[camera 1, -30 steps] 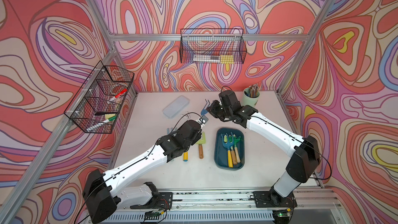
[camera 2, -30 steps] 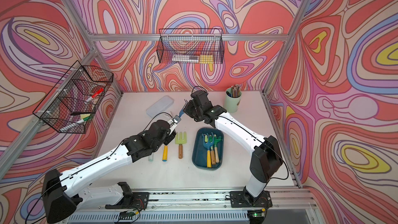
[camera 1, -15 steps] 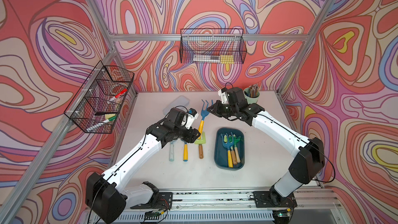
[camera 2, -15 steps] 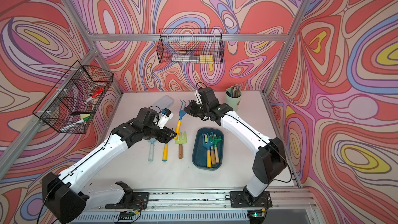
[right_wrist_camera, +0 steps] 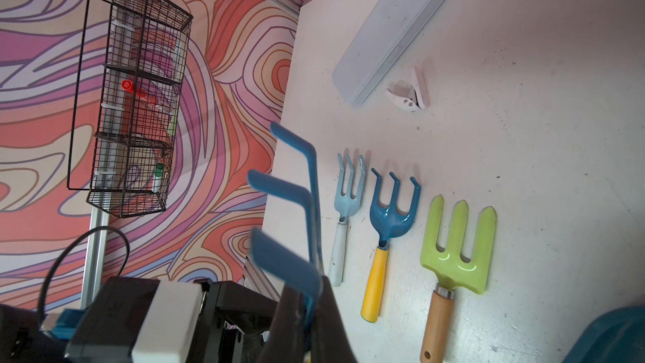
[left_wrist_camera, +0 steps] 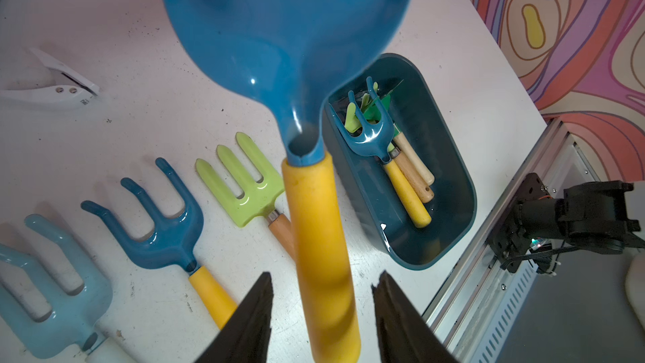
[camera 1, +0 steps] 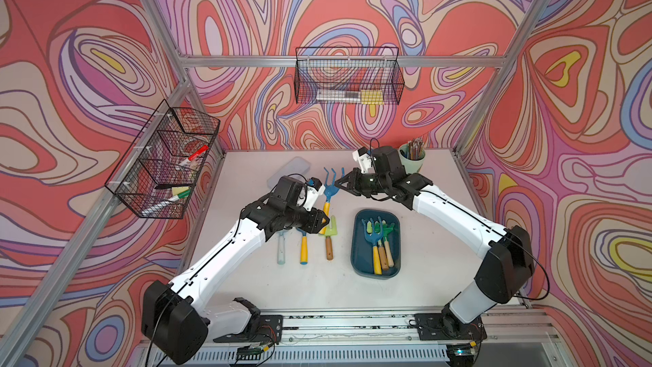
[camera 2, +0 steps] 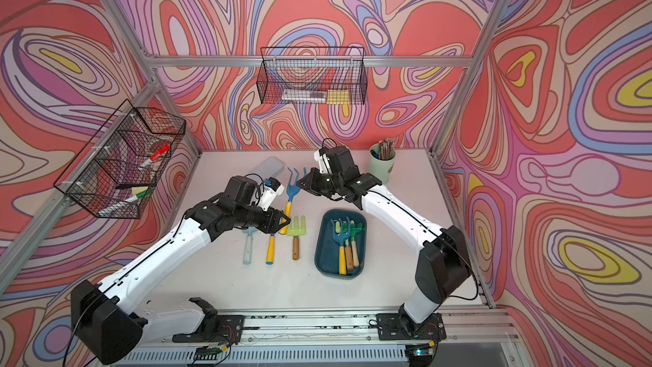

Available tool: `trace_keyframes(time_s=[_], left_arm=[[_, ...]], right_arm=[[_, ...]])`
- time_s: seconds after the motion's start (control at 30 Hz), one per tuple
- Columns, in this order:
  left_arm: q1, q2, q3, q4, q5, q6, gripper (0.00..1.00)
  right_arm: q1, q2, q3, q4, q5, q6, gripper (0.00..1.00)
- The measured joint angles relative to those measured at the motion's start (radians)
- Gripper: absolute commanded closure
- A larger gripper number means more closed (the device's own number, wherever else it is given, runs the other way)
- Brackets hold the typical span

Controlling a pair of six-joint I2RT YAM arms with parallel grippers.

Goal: Take the hand rake out of the storage box
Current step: Pick up the rake from the storage box.

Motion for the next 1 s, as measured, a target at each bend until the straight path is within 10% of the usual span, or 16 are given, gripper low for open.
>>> trace_keyframes(time_s=[0.57,0.8,1.0], left_arm=[[0.013,-0.002,-0.005,0.012,-0.009,-0.029,0.78],[0.017,-0.004,-0.005,0.013,-0.034,-0.036,0.84],[0.031,-0.003,-0.005,-0.018,-0.112,-0.037,0.84]], right_arm=[[0.0,-0.018,-0.051,0.109,-0.053,0.066,1.0],[0.0,-0.018,-0.052,0.097,-0.047,0.053,0.43],[0.0,-0.018,-0.021,-0.003,0.006,-0.009,0.36]])
